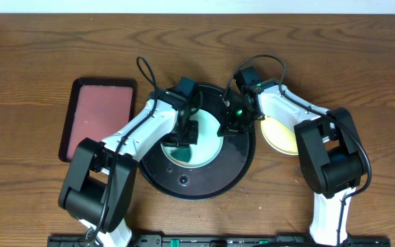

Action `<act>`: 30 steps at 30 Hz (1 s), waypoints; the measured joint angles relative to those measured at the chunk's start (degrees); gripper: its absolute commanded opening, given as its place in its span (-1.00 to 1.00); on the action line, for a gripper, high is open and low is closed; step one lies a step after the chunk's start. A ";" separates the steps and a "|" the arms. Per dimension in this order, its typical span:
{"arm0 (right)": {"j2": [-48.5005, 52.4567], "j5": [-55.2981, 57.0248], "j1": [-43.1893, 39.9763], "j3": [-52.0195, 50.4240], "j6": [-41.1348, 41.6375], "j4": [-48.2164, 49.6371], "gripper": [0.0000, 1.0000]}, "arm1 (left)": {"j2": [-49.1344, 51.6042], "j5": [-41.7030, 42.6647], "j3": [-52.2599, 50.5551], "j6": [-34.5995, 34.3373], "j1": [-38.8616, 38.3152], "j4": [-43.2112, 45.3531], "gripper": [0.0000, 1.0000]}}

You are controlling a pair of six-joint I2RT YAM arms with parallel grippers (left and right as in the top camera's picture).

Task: Clean dirty plates on tray and stack at the side
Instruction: 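Scrub the mint plate with the sponge while right gripper holds its rim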

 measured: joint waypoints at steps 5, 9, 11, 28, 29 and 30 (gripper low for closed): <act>0.00 0.02 0.00 -0.02 0.00 -0.15 -0.97 | 0.00 8.74 0.00 4.59 -0.02 1.92 -0.85; 0.02 0.00 0.00 -0.02 0.02 -0.15 -0.98 | 0.00 11.63 0.00 6.03 -0.02 6.08 -0.85; 0.02 0.02 0.00 -0.02 0.02 -0.15 -0.97 | 0.00 12.07 0.00 6.32 -0.04 8.79 -0.85; 0.02 -0.22 0.00 -0.07 0.09 -0.09 -0.98 | 0.00 -15.50 0.00 -5.46 -0.13 4.22 -0.85; 0.02 -0.20 0.00 -0.07 0.09 -0.07 -0.97 | 0.00 -15.74 0.00 -5.92 -0.15 2.82 -0.85; 0.02 -0.20 0.00 -0.07 0.09 -0.04 -0.98 | 0.00 -15.69 0.02 -6.16 -0.20 1.77 -0.85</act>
